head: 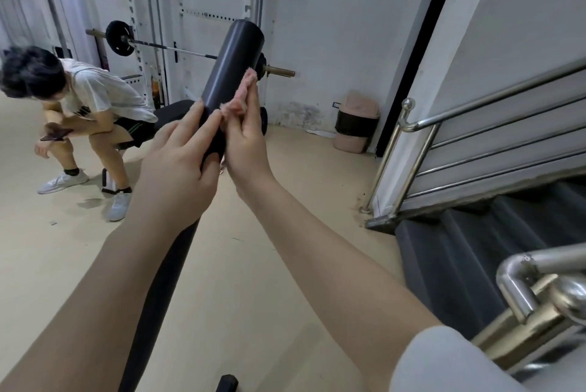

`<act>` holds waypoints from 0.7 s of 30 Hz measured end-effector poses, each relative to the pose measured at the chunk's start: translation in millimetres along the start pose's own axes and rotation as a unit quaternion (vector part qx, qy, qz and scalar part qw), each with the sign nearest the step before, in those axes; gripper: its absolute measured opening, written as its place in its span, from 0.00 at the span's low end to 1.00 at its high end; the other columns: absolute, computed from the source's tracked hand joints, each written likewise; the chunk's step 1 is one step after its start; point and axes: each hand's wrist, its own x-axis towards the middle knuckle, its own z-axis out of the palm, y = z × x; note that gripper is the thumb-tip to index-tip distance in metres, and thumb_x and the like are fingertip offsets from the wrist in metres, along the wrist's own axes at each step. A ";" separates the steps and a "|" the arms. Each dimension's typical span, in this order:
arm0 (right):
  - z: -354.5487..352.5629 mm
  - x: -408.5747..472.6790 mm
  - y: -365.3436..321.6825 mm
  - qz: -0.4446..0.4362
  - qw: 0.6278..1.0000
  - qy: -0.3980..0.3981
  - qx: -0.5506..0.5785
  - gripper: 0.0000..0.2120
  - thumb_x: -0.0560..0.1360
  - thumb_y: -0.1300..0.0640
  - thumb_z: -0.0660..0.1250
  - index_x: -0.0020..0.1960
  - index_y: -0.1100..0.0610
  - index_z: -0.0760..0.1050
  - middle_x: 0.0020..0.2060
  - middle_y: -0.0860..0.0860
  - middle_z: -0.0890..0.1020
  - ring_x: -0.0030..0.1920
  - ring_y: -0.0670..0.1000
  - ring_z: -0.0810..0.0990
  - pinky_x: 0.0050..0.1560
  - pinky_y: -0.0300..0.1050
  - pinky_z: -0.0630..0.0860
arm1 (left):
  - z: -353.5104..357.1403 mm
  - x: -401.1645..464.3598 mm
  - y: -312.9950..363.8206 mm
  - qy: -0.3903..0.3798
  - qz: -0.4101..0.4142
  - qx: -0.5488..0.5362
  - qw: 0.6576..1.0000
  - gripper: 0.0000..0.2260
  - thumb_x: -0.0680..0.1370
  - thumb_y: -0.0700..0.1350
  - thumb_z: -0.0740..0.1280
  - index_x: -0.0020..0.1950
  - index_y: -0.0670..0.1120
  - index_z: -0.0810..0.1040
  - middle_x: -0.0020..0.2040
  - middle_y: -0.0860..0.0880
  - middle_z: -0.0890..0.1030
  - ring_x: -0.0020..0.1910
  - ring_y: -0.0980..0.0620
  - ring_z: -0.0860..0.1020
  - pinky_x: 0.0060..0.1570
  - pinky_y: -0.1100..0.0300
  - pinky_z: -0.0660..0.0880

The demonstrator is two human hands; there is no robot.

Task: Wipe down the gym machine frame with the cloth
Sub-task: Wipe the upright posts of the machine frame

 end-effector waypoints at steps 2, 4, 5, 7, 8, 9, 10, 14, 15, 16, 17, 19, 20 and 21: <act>0.6 -10.3 7.8 -0.017 1.000 -0.013 0.003 0.25 0.83 0.63 0.51 0.77 0.54 0.48 0.71 0.37 0.57 0.70 0.33 0.57 0.74 0.39 0.55 | 1.7 10.2 3.0 0.002 0.015 -0.013 1.000 0.24 0.75 0.41 0.56 0.72 0.42 0.67 0.74 0.41 0.64 0.69 0.37 0.64 0.68 0.46 0.59; -1.0 -11.7 15.6 -0.034 0.999 -0.030 -0.009 0.25 0.83 0.64 0.51 0.77 0.55 0.47 0.69 0.37 0.57 0.68 0.28 0.57 0.72 0.33 0.54 | 2.7 19.8 2.7 0.004 0.032 -0.023 0.999 0.24 0.75 0.40 0.55 0.71 0.40 0.68 0.73 0.40 0.65 0.71 0.37 0.63 0.69 0.46 0.59; -1.8 -4.5 14.5 -0.029 0.999 -0.032 -0.016 0.25 0.83 0.63 0.51 0.77 0.55 0.47 0.70 0.38 0.57 0.68 0.30 0.57 0.72 0.33 0.54 | 2.8 24.0 1.8 0.004 0.042 -0.024 0.999 0.24 0.75 0.39 0.56 0.71 0.39 0.67 0.73 0.40 0.64 0.72 0.38 0.62 0.70 0.46 0.59; -1.6 17.9 4.5 -0.010 1.000 -0.012 -0.026 0.24 0.83 0.63 0.50 0.77 0.53 0.49 0.70 0.40 0.59 0.70 0.36 0.61 0.71 0.35 0.58 | 2.7 32.0 -2.3 -0.002 0.048 -0.020 0.999 0.23 0.77 0.36 0.60 0.73 0.39 0.65 0.74 0.41 0.62 0.74 0.41 0.60 0.71 0.48 0.57; -2.1 30.5 0.0 -0.002 1.000 0.005 -0.026 0.24 0.83 0.63 0.51 0.77 0.52 0.50 0.70 0.42 0.63 0.67 0.38 0.67 0.68 0.35 0.62 | 2.6 35.2 -3.8 -0.005 0.046 -0.019 0.999 0.24 0.77 0.35 0.61 0.74 0.40 0.63 0.75 0.42 0.61 0.74 0.43 0.58 0.71 0.50 0.56; -2.2 41.2 -4.1 -0.002 1.000 0.017 -0.025 0.24 0.83 0.63 0.51 0.77 0.51 0.51 0.69 0.45 0.66 0.63 0.41 0.72 0.66 0.35 0.66 | 2.1 37.9 -4.4 -0.007 0.045 -0.017 0.999 0.25 0.77 0.35 0.62 0.74 0.40 0.62 0.75 0.43 0.61 0.75 0.44 0.58 0.71 0.52 0.55; -1.0 47.6 -7.0 -0.010 0.999 0.028 -0.020 0.24 0.83 0.63 0.51 0.77 0.51 0.52 0.67 0.48 0.68 0.57 0.42 0.74 0.64 0.36 0.67 | 1.6 39.9 -4.6 -0.008 0.045 -0.016 0.999 0.26 0.77 0.35 0.63 0.74 0.40 0.62 0.75 0.44 0.60 0.75 0.45 0.58 0.70 0.53 0.56; 0.2 31.4 8.0 -0.035 0.997 0.007 -0.064 0.25 0.83 0.62 0.51 0.78 0.54 0.49 0.76 0.43 0.56 0.71 0.36 0.60 0.71 0.35 0.57 | 2.5 41.8 -7.2 -0.015 0.051 -0.028 0.998 0.27 0.76 0.35 0.64 0.75 0.41 0.62 0.76 0.48 0.59 0.74 0.49 0.59 0.67 0.57 0.58; 0.0 24.5 12.2 -0.044 0.996 0.001 -0.082 0.26 0.83 0.62 0.52 0.78 0.55 0.49 0.77 0.46 0.52 0.75 0.38 0.52 0.74 0.37 0.53 | 1.9 41.8 -8.3 -0.020 0.049 -0.038 0.998 0.28 0.76 0.34 0.64 0.75 0.42 0.61 0.76 0.49 0.58 0.75 0.50 0.58 0.67 0.60 0.57; -0.8 22.7 12.4 -0.056 0.994 -0.002 -0.096 0.26 0.82 0.62 0.53 0.78 0.56 0.49 0.78 0.48 0.50 0.76 0.40 0.47 0.75 0.39 0.50 | 1.2 41.6 -8.9 -0.024 0.049 -0.050 0.997 0.28 0.76 0.34 0.63 0.75 0.43 0.60 0.76 0.50 0.57 0.75 0.52 0.57 0.68 0.61 0.56; -2.0 28.0 8.4 -0.065 0.992 -0.007 -0.105 0.26 0.82 0.63 0.54 0.78 0.57 0.51 0.78 0.50 0.49 0.76 0.42 0.45 0.75 0.39 0.48 | 0.8 41.3 -9.3 -0.028 0.049 -0.061 0.997 0.29 0.76 0.34 0.63 0.76 0.44 0.59 0.76 0.51 0.56 0.75 0.52 0.56 0.68 0.63 0.55; -7.3 52.1 -2.7 -0.070 0.990 -0.007 -0.123 0.24 0.80 0.67 0.55 0.76 0.60 0.57 0.77 0.53 0.50 0.77 0.47 0.45 0.77 0.46 0.47 | 1.1 39.9 -9.6 -0.036 0.048 -0.067 0.996 0.30 0.76 0.34 0.63 0.76 0.44 0.58 0.77 0.52 0.55 0.75 0.53 0.55 0.68 0.69 0.51; -9.8 65.3 -8.5 -0.069 0.988 -0.004 -0.136 0.23 0.80 0.69 0.55 0.74 0.63 0.60 0.77 0.55 0.52 0.77 0.50 0.46 0.77 0.51 0.48 | 1.7 38.5 -9.6 -0.035 0.043 -0.064 0.996 0.30 0.76 0.34 0.63 0.76 0.44 0.58 0.77 0.51 0.55 0.75 0.53 0.55 0.66 0.73 0.48; -11.2 75.3 -12.9 -0.073 0.985 -0.005 -0.155 0.22 0.79 0.70 0.56 0.72 0.65 0.64 0.76 0.58 0.55 0.77 0.54 0.48 0.76 0.56 0.49 | 2.5 37.2 -9.2 -0.027 0.036 -0.060 0.997 0.30 0.76 0.35 0.64 0.76 0.43 0.58 0.77 0.50 0.56 0.75 0.53 0.55 0.65 0.76 0.47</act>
